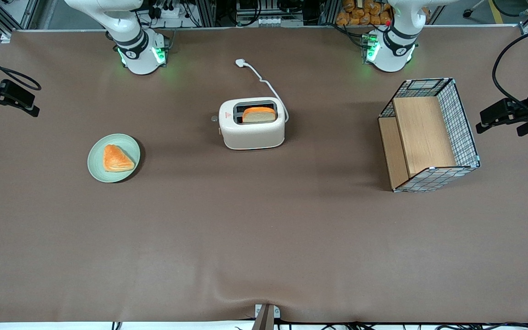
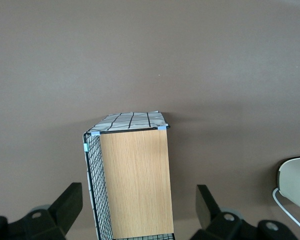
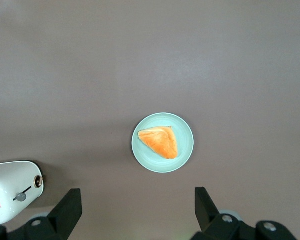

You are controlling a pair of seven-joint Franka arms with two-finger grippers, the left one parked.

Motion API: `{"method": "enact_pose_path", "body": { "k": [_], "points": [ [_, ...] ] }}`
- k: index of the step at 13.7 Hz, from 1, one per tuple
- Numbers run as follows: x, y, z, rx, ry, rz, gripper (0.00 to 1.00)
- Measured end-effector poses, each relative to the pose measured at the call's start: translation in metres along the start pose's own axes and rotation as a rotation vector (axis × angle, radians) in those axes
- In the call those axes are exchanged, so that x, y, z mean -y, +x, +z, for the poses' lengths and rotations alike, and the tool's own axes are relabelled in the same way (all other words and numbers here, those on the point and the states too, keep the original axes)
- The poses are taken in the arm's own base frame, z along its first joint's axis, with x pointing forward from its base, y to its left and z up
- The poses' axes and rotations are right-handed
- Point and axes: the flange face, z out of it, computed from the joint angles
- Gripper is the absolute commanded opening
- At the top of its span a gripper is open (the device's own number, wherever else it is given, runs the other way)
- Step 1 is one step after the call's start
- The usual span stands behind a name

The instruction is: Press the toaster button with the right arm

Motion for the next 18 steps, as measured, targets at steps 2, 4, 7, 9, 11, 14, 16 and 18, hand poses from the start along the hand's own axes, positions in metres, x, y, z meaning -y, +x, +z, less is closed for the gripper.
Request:
{"method": "enact_pose_path", "body": {
  "k": [2,4,7,9,11,14,16,18],
  "points": [
    [0.0,0.0,0.0,0.0,0.0,0.0,1.0],
    [0.0,0.0,0.0,0.0,0.0,0.001,1.0],
    [-0.001,0.001,0.002,0.004,0.0,0.001,1.0],
    [0.0,0.003,0.006,0.013,-0.001,0.001,1.0],
    [0.0,0.005,0.01,0.023,-0.001,0.001,1.0],
    [0.0,0.003,0.012,0.043,-0.002,0.001,1.0],
    [0.001,0.001,0.013,0.058,-0.003,-0.001,1.0],
    [0.003,0.001,0.015,0.065,-0.003,-0.005,1.0]
  ]
}}
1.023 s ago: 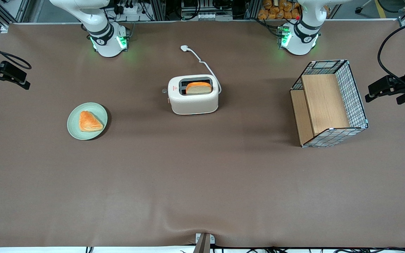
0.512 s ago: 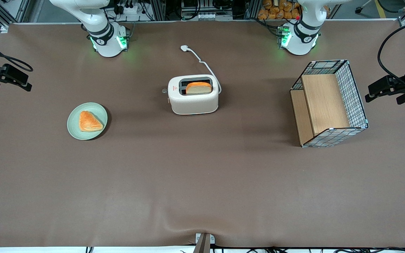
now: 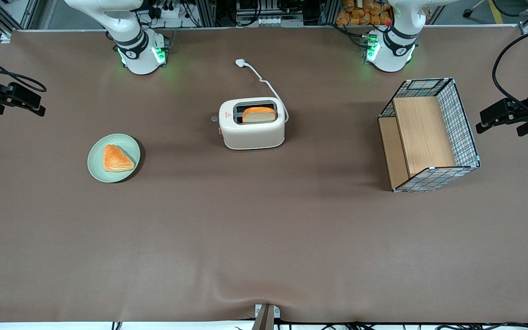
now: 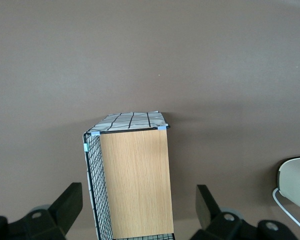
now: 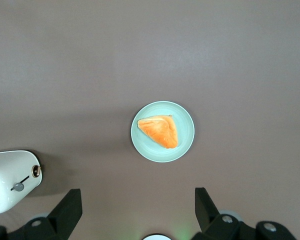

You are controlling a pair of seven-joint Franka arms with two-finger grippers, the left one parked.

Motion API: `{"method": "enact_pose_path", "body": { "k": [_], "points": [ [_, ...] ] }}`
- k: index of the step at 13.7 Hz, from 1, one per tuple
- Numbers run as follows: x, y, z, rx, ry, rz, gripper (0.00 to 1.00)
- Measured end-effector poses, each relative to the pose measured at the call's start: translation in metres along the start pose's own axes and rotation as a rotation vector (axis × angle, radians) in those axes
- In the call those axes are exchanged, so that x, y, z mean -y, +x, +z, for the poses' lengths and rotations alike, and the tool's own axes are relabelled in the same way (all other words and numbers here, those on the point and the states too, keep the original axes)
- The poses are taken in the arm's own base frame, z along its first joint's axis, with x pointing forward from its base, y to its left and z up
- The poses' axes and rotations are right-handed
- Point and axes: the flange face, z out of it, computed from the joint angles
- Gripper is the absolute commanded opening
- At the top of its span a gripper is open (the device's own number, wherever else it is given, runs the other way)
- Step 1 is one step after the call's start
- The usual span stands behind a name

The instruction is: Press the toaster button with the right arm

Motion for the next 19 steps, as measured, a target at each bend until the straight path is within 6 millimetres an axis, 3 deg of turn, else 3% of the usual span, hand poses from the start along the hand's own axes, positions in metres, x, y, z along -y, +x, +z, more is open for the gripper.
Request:
{"method": "enact_pose_path", "body": {
  "k": [7,12,15,17,19],
  "points": [
    [0.007,-0.002,0.007,0.04,0.003,-0.013,1.0],
    [0.017,-0.001,0.029,0.093,0.07,-0.027,0.99],
    [0.023,-0.001,0.041,0.124,0.113,-0.035,0.66],
    [0.029,-0.002,0.051,0.148,0.141,-0.042,0.35],
    [0.04,-0.004,0.066,0.184,0.172,-0.06,0.13]
  ]
}}
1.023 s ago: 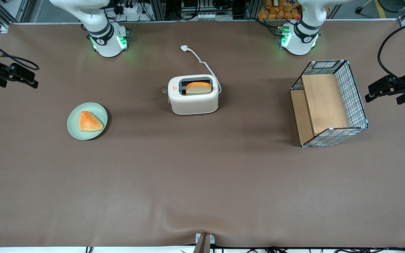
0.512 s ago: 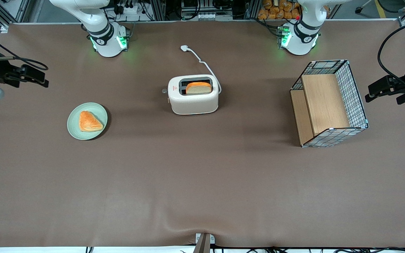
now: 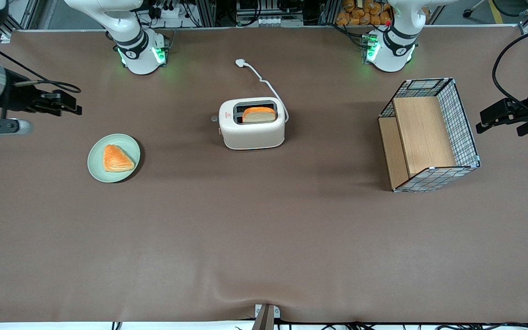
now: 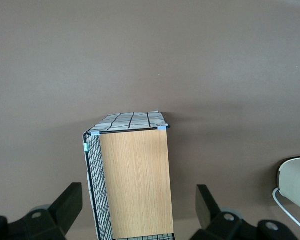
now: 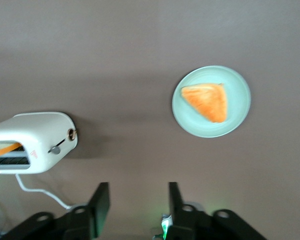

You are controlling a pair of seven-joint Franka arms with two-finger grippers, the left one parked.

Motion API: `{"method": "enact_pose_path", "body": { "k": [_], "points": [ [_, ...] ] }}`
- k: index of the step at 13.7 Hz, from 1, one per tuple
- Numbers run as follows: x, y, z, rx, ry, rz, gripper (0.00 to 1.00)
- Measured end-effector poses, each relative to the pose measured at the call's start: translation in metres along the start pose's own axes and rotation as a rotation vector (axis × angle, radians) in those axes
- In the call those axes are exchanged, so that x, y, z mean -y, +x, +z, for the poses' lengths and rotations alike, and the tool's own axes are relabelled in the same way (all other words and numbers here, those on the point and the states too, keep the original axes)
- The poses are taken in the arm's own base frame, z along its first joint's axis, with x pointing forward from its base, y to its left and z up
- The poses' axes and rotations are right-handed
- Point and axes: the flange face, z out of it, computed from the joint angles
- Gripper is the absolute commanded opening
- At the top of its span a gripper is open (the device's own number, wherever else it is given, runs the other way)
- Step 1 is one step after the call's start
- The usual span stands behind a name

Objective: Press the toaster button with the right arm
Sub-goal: 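Swing the right gripper out over the green plate toward the toaster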

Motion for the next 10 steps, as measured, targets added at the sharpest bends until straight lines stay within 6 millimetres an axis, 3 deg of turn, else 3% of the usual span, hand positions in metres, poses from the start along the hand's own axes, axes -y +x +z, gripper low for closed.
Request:
{"method": "enact_pose_path", "body": {
  "k": [1,2,7,10],
  "points": [
    [0.007,0.001,0.011,0.023,0.017,-0.011,0.03],
    [0.015,0.002,0.022,0.045,0.03,-0.022,0.0],
    [0.042,0.009,0.076,0.082,0.046,-0.059,0.0],
    [0.053,0.008,0.088,0.099,0.09,-0.068,0.0]
  ]
}}
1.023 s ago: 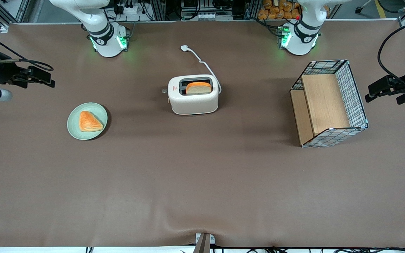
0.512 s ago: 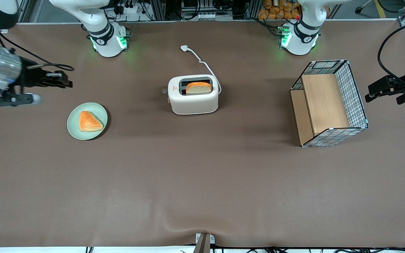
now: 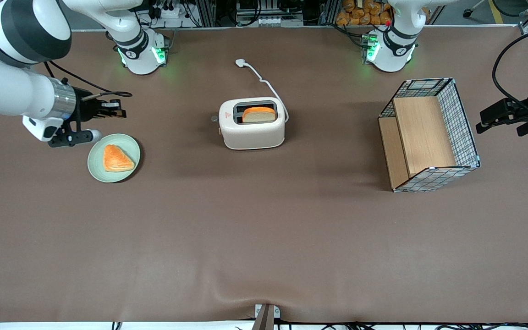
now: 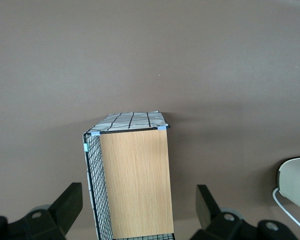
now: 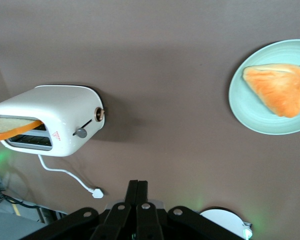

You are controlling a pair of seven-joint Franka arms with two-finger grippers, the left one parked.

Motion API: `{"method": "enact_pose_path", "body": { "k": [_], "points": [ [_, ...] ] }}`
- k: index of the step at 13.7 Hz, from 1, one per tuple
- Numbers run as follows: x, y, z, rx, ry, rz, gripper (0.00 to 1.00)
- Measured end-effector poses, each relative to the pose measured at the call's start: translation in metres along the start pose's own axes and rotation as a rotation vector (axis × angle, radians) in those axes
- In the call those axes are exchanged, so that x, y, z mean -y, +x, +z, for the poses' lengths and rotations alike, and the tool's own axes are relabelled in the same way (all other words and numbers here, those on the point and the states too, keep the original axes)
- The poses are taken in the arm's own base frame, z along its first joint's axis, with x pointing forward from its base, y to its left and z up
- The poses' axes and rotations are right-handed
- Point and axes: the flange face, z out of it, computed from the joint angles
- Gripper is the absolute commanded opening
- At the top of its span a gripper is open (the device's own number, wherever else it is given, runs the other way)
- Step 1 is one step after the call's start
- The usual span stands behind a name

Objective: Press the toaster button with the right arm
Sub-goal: 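Swing the right gripper out over the green plate toward the toaster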

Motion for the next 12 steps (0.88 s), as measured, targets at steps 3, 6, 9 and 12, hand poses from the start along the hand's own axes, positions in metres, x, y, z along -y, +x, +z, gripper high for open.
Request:
{"method": "enact_pose_path", "body": {
  "k": [3,6,9,12],
  "points": [
    [0.006,0.002,0.015,0.009,0.021,-0.004,0.0],
    [0.009,0.008,0.047,0.004,0.051,0.004,0.0],
    [0.03,0.011,0.084,-0.02,0.048,-0.021,0.0],
    [0.059,0.009,0.12,-0.049,0.05,-0.046,0.0]
  ]
}}
